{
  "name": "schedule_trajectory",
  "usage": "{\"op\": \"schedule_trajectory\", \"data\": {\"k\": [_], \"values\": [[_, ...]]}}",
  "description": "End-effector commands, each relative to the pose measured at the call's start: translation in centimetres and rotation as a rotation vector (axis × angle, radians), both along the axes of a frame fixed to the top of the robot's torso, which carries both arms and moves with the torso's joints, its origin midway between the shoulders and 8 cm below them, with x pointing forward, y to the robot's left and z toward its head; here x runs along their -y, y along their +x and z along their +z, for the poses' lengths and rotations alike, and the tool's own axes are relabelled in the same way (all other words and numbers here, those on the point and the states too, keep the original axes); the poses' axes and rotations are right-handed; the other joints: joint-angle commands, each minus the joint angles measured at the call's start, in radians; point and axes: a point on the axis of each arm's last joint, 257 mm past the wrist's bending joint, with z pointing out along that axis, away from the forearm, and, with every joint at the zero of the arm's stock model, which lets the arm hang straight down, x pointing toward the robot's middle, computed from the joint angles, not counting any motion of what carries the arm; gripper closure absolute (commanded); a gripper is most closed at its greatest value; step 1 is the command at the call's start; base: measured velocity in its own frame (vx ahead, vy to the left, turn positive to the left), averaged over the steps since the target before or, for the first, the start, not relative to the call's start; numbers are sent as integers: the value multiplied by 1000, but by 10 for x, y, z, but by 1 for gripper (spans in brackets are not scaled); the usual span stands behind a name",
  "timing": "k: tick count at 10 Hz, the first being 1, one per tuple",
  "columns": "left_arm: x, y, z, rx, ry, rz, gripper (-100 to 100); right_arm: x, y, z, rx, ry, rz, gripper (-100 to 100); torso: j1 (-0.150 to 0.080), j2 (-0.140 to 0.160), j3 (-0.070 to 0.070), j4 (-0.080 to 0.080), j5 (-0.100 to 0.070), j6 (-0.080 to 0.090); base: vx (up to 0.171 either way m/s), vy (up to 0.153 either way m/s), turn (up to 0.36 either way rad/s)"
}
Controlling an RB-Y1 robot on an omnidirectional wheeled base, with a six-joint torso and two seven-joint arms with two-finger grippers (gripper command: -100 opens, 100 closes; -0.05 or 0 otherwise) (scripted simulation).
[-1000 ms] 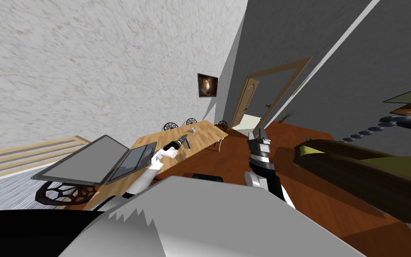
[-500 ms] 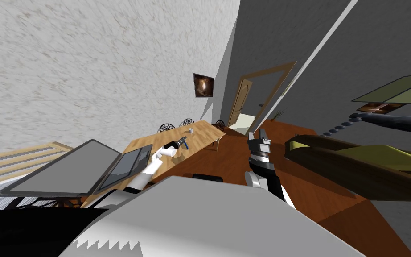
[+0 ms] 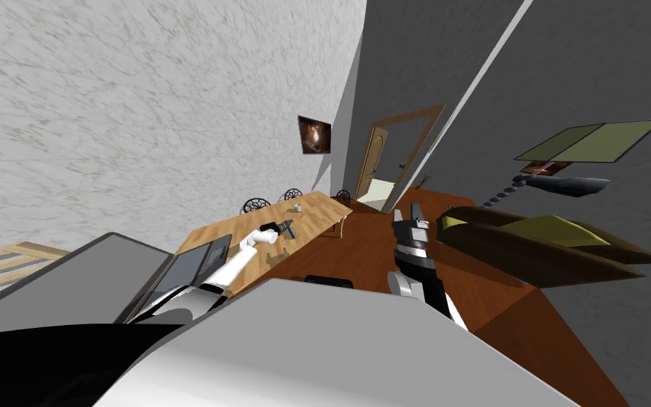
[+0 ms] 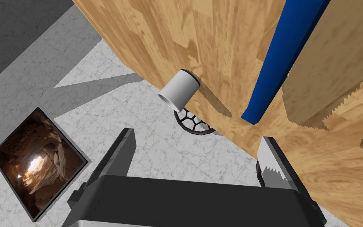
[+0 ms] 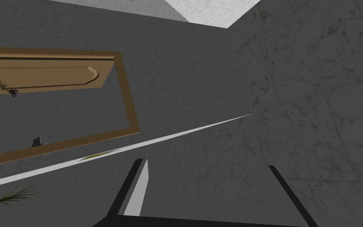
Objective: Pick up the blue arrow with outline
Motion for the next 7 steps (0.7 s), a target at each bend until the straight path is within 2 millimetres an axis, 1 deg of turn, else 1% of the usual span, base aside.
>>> {"op": "schedule_trajectory", "data": {"k": [1, 2, 3, 4, 5, 6, 7], "values": [[-12, -7, -15, -59, 12, 15, -100, 0, 0, 0, 0, 0, 0, 0, 0, 0, 0, 0, 0, 0, 4, 16, -98], [-23, -7, -20, -102, 26, 18, -100, 0, 0, 0, 0, 0, 0, 0, 0, 0, 0, 0, 0, -1, 9, 14, -185], [-29, -14, -29, -131, 27, 32, -100, 0, 0, 0, 0, 0, 0, 0, 0, 0, 0, 0, 0, 0, 11, 15, -107], [-34, -14, -29, -171, 37, 26, -100, 0, 0, 0, 0, 0, 0, 0, 0, 0, 0, 0, 0, -1, 16, 12, -186], [-44, -22, -41, -199, 38, 48, -100, 0, 0, 0, 0, 0, 0, 0, 0, -1, 0, 0, 0, 0, 13, 17, -83], [-45, -23, -42, -202, 38, 50, -100, 0, 0, 0, 0, 0, 0, 0, 0, -1, 0, 0, 0, -1, 4, 9, 31], [-55, -28, -47, -254, 46, 56, -100, 0, 0, 0, 0, 0, 0, 0, 0, 0, 0, 0, 0, -1, 13, 10, -158]]}}
